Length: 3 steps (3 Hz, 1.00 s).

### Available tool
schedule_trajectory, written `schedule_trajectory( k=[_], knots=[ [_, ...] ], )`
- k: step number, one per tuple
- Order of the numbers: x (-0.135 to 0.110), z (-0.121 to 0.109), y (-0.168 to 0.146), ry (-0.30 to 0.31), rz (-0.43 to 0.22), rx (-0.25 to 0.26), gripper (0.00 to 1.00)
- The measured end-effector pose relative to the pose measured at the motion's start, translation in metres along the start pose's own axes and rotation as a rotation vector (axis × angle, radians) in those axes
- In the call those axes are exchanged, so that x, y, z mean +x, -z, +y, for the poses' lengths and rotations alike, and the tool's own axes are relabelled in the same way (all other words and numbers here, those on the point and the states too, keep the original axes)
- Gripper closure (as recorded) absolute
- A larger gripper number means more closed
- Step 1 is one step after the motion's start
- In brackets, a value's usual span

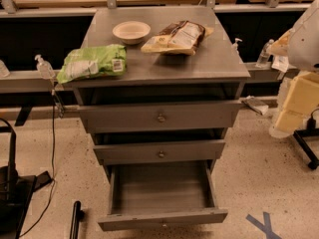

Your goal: Close bottom drawer

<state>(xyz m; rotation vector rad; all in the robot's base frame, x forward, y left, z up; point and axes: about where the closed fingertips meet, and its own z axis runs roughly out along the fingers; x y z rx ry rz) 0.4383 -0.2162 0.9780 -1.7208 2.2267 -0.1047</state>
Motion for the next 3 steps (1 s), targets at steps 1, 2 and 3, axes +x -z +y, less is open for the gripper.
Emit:
schedule_trajectory(
  k=[1,2,3],
  knots=[
    [0.0,0.0,-0.003,-0.002,-0.005,-0.004,0.0],
    [-0.002,0.005,-0.049,-0.027,-0.09,-0.074,0.0],
    [-0.017,0.035,-0.087,-0.024,-0.232,-0.118,0.0]
  ],
)
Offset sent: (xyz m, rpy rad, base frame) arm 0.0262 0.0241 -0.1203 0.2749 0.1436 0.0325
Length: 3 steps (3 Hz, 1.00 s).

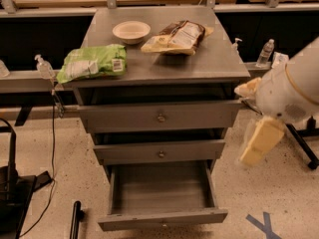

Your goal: Close bottom drawer

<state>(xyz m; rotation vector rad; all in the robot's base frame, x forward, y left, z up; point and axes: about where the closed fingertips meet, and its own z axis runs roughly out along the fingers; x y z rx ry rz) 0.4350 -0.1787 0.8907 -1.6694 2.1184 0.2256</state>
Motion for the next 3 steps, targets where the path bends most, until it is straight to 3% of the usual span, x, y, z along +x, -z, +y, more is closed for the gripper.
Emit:
schedule_trajectory(
  k=[1,3],
  knots=[
    [0.0202,0.0292,-0.0269,-0.073,-0.117,0.01,0.0],
    [0.0218,0.0344,-0.0271,-0.069,-0.126,-0.001,0.0]
  ],
)
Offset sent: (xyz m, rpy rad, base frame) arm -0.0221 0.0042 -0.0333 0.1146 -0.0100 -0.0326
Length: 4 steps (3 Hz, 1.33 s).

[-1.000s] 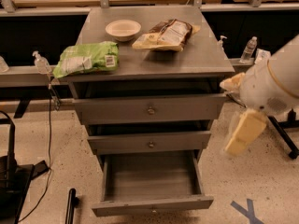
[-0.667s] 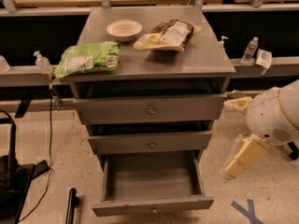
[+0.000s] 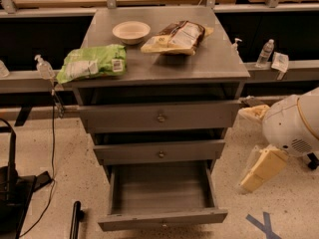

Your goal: Close bottom drawer

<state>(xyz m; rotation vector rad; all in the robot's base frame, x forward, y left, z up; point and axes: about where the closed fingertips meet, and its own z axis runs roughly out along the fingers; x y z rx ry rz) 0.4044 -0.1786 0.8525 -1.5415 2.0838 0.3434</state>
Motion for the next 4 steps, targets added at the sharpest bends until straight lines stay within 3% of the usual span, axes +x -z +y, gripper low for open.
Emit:
schedule_trajectory(
  k=[1,2,3,4],
  knots=[
    [0.007,-0.002,-0.018,0.01,-0.082,-0.042,0.0],
    [-0.001,0.008,-0.139,0.052,-0.218,-0.22,0.0],
    [-0.005,-0.01,-0.244,0.082,-0.299,-0.243,0.0],
    [0.011,-0.035,-0.34,0.055,-0.315,-0.215,0.0]
  ],
)
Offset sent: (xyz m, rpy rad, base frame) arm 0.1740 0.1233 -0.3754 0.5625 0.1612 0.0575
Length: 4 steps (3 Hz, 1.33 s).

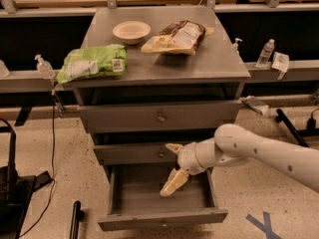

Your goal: Close bottom drawer

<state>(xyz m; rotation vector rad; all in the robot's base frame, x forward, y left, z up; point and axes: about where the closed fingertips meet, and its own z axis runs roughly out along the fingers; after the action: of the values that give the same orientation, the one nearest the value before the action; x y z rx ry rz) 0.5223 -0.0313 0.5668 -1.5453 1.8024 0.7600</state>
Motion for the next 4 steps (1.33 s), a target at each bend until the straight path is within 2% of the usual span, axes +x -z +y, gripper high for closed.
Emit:
schedule_trajectory(
  k=[1,2,3,4],
  knots=[
    [0.037,-0.001,-0.043,-0.067,-0.018,-0.016,0.0],
    [0.037,-0.001,-0.043,-0.067,-0.018,-0.016,0.0],
    [0.074,0.003,-0.049,-0.086,0.057,0.004,0.0],
    [0.135,0.02,-0.047,-0.093,0.158,0.057,0.0]
  ],
)
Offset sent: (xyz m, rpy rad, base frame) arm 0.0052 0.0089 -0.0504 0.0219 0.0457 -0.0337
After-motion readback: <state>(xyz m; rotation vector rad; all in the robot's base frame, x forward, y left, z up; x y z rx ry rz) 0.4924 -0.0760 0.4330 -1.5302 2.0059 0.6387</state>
